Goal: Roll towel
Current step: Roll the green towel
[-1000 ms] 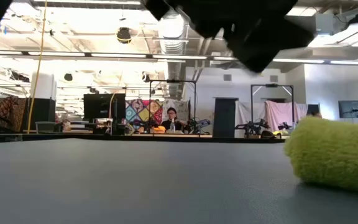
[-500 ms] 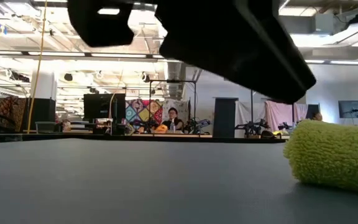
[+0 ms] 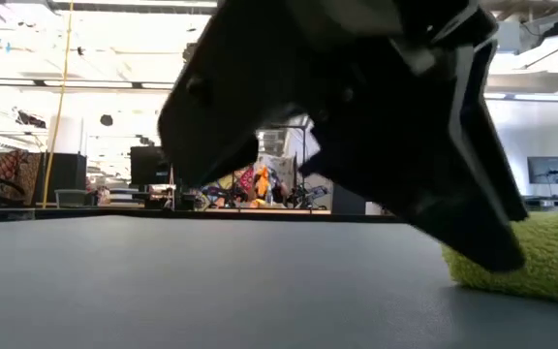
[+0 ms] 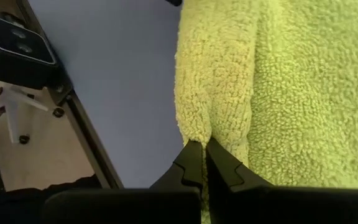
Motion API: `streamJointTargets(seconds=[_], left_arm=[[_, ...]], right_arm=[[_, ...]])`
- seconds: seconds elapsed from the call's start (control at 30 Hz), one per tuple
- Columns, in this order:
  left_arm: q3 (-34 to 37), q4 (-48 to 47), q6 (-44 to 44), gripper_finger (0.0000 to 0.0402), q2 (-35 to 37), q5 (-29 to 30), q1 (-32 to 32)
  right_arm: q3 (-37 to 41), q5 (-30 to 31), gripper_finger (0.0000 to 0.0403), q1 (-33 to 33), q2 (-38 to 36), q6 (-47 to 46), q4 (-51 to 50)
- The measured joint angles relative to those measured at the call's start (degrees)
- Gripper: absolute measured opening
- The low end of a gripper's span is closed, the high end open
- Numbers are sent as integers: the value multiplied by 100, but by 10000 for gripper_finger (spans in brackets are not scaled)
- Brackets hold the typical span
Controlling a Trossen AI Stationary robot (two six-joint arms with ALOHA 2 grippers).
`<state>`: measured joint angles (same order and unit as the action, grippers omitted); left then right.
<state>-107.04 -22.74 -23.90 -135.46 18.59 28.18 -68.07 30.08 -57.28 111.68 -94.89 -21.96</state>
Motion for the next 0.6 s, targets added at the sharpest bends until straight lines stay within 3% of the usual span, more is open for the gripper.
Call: streamJointTargets(seconds=[0.37, 0.6], left_arm=[[-9, 41, -191, 129, -62, -642, -178], [-7, 200, 154, 41, -63, -903, -342]], right_arm=[[0, -3, 19, -17, 0, -241, 172], [0, -3, 20, -44, 0, -283, 207]])
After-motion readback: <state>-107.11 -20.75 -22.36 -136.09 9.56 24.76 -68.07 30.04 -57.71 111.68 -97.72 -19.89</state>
